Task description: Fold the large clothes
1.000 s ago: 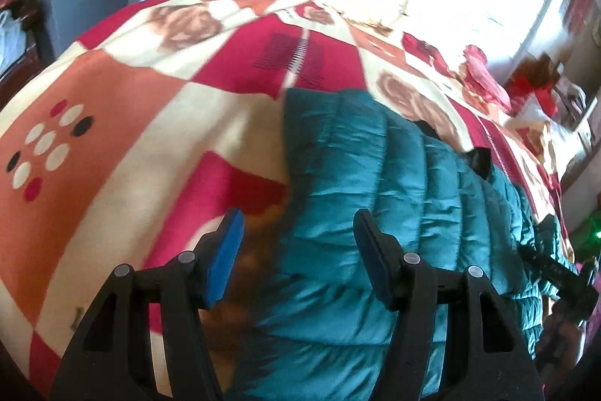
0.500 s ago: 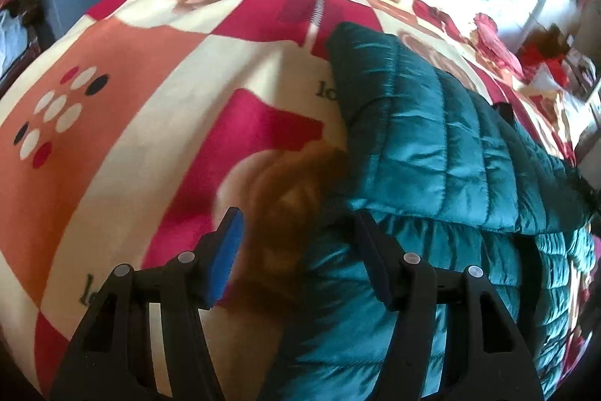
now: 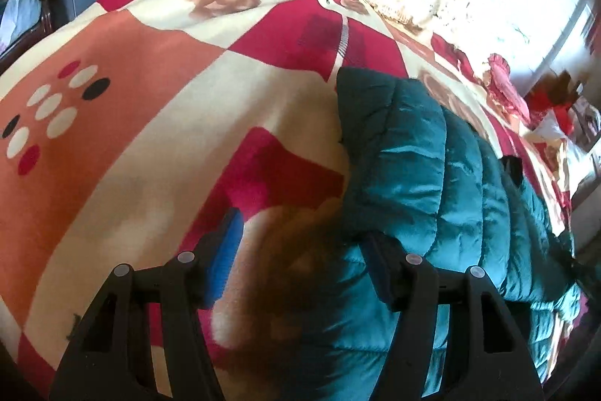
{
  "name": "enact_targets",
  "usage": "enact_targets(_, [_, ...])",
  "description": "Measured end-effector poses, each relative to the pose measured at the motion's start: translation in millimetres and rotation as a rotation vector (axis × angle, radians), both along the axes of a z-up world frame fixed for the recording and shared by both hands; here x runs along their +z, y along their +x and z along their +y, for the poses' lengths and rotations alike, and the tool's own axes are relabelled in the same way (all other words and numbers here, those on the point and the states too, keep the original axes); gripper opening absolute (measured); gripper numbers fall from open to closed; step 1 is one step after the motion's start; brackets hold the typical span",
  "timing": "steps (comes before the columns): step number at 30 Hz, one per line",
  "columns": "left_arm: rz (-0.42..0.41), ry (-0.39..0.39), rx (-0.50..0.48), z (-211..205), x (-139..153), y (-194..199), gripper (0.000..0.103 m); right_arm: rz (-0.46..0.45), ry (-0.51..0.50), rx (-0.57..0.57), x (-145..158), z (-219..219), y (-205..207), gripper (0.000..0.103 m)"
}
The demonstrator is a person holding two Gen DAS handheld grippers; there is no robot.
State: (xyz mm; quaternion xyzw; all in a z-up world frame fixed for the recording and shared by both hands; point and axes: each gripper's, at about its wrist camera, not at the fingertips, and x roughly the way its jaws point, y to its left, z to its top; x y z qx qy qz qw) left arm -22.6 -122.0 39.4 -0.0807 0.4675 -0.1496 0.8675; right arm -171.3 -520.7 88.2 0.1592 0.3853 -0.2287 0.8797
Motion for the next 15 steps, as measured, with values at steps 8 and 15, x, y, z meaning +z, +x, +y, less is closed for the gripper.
enact_targets(8, [-0.031, 0.068, -0.054, 3.4, 17.4, -25.9, 0.063, 0.111, 0.001, -0.040, -35.6, -12.3, 7.8, 0.007])
enact_targets(15, [-0.126, 0.090, -0.084, -1.3, 55.8, -42.6, 0.063, 0.036, 0.059, -0.086, -8.4, -20.6, -21.2, 0.052])
